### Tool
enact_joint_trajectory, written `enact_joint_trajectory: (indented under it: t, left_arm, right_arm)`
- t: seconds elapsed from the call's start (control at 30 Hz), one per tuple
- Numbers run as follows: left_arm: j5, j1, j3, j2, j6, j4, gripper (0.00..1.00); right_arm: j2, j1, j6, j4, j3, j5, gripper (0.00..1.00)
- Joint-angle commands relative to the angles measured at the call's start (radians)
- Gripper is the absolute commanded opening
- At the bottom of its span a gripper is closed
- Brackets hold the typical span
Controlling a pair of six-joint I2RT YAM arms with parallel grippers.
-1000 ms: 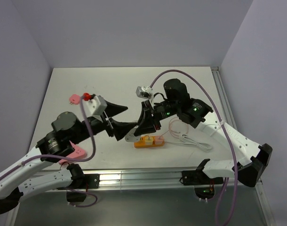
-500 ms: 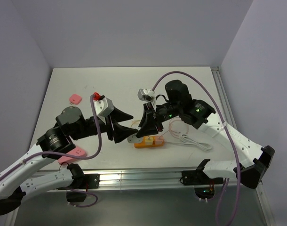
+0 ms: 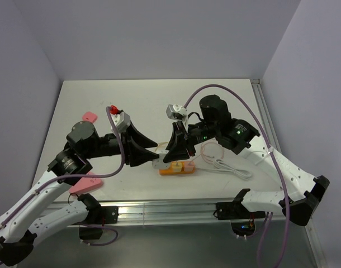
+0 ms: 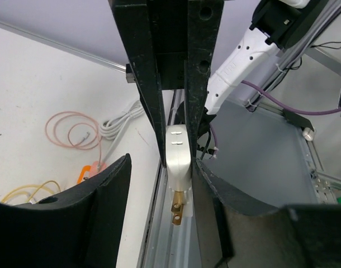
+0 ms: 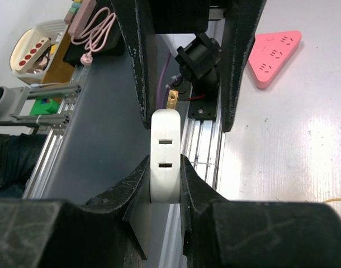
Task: Insert the plug
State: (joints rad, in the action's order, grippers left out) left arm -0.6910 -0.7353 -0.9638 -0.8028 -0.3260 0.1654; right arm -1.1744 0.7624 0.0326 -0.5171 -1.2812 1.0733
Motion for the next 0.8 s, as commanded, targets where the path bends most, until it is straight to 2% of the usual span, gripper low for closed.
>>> enact_joint_trajectory:
  t: [0.0,0.13,0.23,0.33,0.37,0.4,0.43,0.53,0.57,0.63,0.7,0.73,0.77]
  left_arm:
    - [-0.113,0.028,0.010,-0.004,-0.042,-0.076,0.51]
    - [-0.159,0.031,0.027,-0.009,-0.080,-0.136,0.47]
    - [-0.188,0.031,0.031,-0.021,-0.097,-0.148,0.40]
    - [-0.206,0.031,0.030,-0.026,-0.105,-0.147,0.26]
    - [-0.205,0.031,0.028,-0.029,-0.101,-0.141,0.07]
    - [-0.193,0.031,0.022,-0.030,-0.097,-0.132,0.01]
    - [-0.183,0.031,0.020,-0.029,-0.096,-0.121,0.01]
    - [-0.119,0.031,0.028,0.002,-0.093,-0.129,0.01]
    - [-0.090,0.031,0.034,0.013,-0.094,-0.135,0.01]
    - [-0.007,0.031,0.051,0.053,-0.105,-0.153,0.00]
    - [0.063,0.031,0.075,0.092,-0.129,-0.211,0.00]
    - [0.077,0.031,0.089,0.105,-0.163,-0.240,0.00]
    - [0.090,0.031,0.106,0.131,-0.183,-0.316,0.00]
  right_arm:
    - [0.021,0.003,-0.005,0.040,-0.029,0.016,0.00]
    - [0.006,0.005,-0.016,0.052,-0.036,0.008,0.00]
    - [-0.001,0.005,-0.029,0.066,-0.050,0.004,0.00]
    - [-0.002,0.005,-0.071,0.101,-0.055,-0.004,0.02]
    - [-0.005,0.005,-0.077,0.106,-0.058,-0.007,0.05]
    - [-0.005,0.005,-0.083,0.111,-0.058,-0.013,0.09]
    - [-0.005,0.005,-0.106,0.132,-0.056,-0.021,0.11]
    - [-0.001,0.005,-0.141,0.160,-0.043,-0.058,0.29]
    - [0.004,0.005,-0.154,0.169,-0.029,-0.078,0.39]
    - [0.015,0.005,-0.203,0.208,-0.009,-0.130,0.48]
    - [0.036,0.003,-0.241,0.258,0.038,-0.168,0.54]
    - [0.044,0.005,-0.297,0.334,0.057,-0.176,0.56]
    - [0.051,0.005,-0.327,0.380,0.101,-0.182,0.56]
